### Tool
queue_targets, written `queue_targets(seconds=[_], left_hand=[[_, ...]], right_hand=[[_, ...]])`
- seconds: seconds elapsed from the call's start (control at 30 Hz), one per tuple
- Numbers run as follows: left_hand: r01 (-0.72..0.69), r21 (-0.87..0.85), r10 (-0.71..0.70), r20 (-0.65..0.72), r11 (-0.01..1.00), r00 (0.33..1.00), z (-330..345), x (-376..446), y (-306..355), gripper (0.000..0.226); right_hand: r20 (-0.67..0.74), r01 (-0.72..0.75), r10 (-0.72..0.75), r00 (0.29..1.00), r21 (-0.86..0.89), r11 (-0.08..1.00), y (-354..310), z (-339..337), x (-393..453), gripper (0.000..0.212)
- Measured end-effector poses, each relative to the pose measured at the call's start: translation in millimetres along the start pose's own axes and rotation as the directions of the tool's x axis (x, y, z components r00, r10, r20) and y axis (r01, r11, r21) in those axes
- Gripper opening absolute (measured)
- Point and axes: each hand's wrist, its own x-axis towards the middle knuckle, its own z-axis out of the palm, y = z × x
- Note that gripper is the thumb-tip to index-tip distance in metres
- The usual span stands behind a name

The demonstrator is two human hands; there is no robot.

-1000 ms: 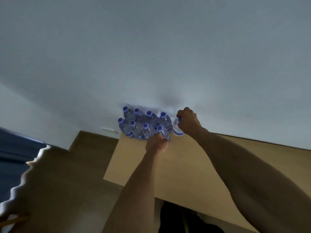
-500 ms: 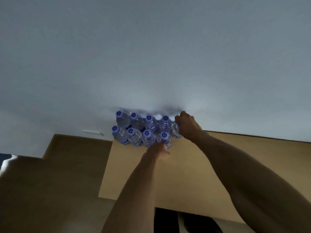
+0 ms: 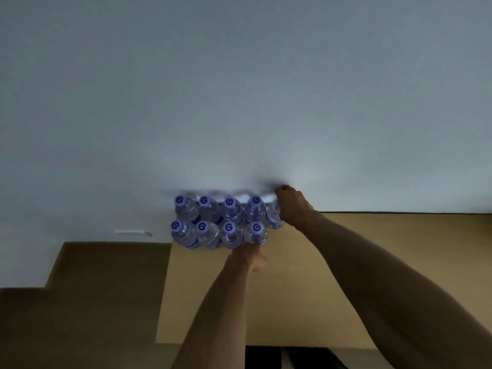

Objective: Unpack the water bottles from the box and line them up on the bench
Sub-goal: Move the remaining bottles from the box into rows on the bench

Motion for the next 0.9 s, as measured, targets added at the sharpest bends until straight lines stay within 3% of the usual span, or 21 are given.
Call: queue_targets(seconds=[0.2, 0.43, 0.53, 0.63, 0.73, 0.9], left_hand=[[-0.076, 0.084, 0.070, 0.077, 0.994, 0.995, -8, -4, 30, 0.031], [-0.120, 0.152, 0.153, -0.229, 0.981, 0.961, -32, -8, 90, 0.039], [-0.146, 0.143, 0.191, -0.384, 0.979, 0.903, -39, -15, 117, 0.030], [-0.112, 0.245, 0.229, -0.520, 0.963, 0.823, -35, -27, 151, 0.027], [-0.066, 0.264, 0.208, -0.558, 0.962, 0.803, -15, -41, 193, 0.037], [-0.004, 0.331, 0.179, -0.503, 0.944, 0.846, 44, -64, 274, 0.066]], right_hand=[[-0.006, -0.116, 0.116, 0.993, -0.023, 0.993, 9, -10, -14, 0.039], [-0.114, -0.246, 0.242, 0.963, -0.019, 0.969, 35, -23, -55, 0.029], [-0.178, -0.302, 0.300, 0.937, 0.017, 0.953, 63, -35, -83, 0.025], [-0.221, -0.364, 0.368, 0.903, 0.060, 0.929, 103, -46, -120, 0.022], [-0.242, -0.448, 0.461, 0.853, 0.112, 0.887, 149, -54, -168, 0.026], [-0.254, -0.578, 0.605, 0.754, 0.179, 0.796, 225, -54, -258, 0.036]])
